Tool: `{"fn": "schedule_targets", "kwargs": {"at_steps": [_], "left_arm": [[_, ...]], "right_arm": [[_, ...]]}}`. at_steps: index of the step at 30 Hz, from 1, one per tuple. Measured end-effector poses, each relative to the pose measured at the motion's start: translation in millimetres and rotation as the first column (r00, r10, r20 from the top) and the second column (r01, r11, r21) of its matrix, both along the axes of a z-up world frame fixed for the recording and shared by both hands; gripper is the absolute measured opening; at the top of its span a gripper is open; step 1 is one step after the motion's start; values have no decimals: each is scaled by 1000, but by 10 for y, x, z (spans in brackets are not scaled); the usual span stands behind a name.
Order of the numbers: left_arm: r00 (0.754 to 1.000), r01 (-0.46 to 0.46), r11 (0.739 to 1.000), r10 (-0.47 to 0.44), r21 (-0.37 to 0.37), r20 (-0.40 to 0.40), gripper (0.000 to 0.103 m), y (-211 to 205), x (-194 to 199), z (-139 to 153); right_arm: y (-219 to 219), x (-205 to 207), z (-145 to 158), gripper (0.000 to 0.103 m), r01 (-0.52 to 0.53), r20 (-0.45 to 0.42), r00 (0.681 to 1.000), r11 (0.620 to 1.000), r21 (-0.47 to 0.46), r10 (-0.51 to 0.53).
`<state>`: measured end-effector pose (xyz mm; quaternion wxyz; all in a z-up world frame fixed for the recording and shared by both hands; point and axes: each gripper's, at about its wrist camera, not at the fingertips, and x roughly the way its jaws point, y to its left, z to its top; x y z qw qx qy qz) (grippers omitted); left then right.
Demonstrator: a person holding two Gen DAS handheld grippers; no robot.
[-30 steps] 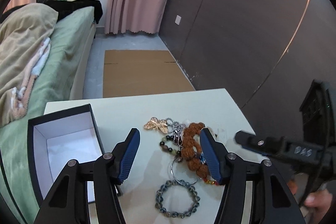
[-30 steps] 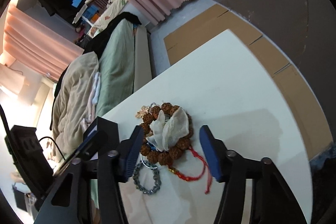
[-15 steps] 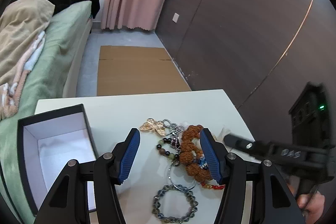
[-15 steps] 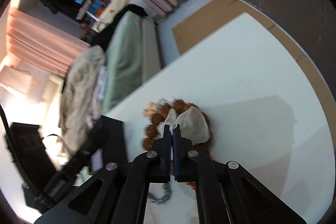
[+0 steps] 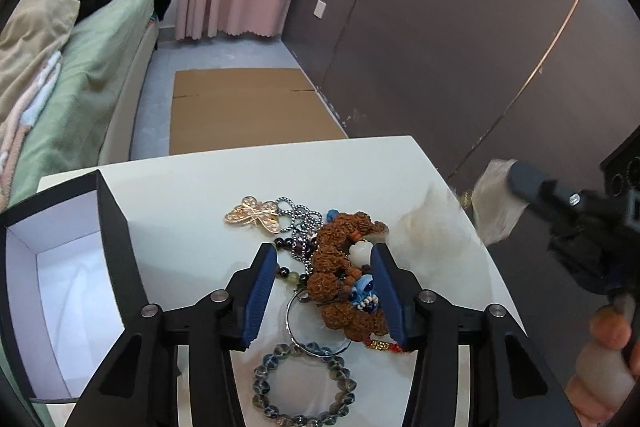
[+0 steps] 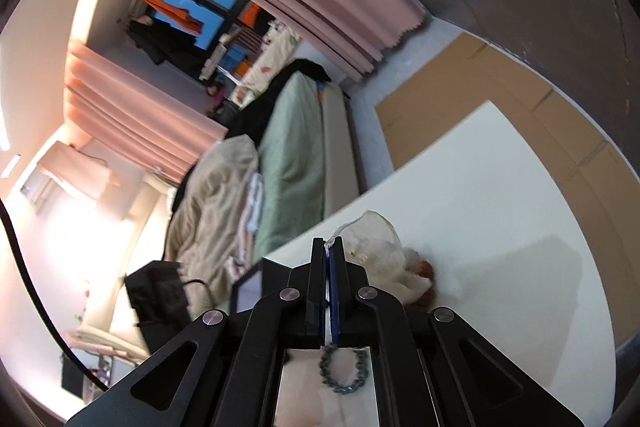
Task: Organize jewelry
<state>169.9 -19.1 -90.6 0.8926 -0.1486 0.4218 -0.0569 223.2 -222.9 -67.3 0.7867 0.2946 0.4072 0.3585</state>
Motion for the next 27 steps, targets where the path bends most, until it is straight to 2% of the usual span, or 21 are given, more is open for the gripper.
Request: {"fn": "schedule_targets", "kwargs": {"at_steps": [4,7,10,14,18,22,27], "left_arm": [[1000,8,1000,-8,-2,-6,49,-18,8,-25],[1000,11,1000,-10,10,-24,49,-41,23,-72],[998,21,1000,-20,5,-61,41,-66,70,-159],[996,31,999,-32,-21,-78,24,-74,87,-203],[996,34,999,-36,-35,-82,24,-91,35,-179],[998,41,998,-42,-39,-44,23,-102,-75,-51],[996,81,995,-79,-52,51,23,-149,-277,225]], "right_arm": [[-88,-35,98,3,9,35,999,998,65,-12],[-123,-56,153,3,23,60,998,997,72,-27],[-178,-48,152,3,38,62,997,996,80,-43],[-167,-31,140,3,42,50,998,997,58,-45],[-161,-63,150,3,40,43,998,998,44,-42],[-169,-117,172,3,43,44,998,998,37,-45],[-180,-187,198,3,43,55,997,998,35,-45]]}}
